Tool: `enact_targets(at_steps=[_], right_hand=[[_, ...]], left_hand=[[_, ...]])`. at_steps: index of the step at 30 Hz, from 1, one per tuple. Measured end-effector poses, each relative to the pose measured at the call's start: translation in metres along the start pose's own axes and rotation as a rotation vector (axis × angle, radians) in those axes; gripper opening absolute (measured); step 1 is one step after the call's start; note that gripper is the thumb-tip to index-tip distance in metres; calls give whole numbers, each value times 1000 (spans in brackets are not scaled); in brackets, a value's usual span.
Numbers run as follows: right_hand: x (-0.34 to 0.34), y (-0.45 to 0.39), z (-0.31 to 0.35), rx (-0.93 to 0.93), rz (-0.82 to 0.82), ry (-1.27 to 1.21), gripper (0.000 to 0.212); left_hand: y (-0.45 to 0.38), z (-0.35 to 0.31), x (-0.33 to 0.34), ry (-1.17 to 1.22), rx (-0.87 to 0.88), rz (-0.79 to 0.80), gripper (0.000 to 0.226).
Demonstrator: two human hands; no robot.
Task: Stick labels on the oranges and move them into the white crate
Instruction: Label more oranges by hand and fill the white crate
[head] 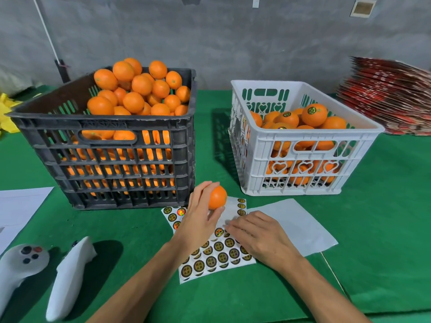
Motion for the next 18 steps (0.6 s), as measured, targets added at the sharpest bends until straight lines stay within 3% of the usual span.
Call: enact_targets(at_steps=[5,12,18], right_hand=[[1,0,3,-30,35,-20,24],[1,0,2,160,54,-170,23],[0,1,1,92,-1,-106,12]], left_hand=[[0,0,0,3,-12,-4,60],[0,0,-2,-7,-24,-2,59],[1,0,-3,0,-35,-2,58]])
Point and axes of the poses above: each hand's wrist, its own y-axis away from the middle knuckle, its own x-axis out of the palm, z = x × y, the point moved 3 cm from there along -y, towards the middle knuckle, and after that the axes turned 1 degree about -x, right-handed, at the moved point
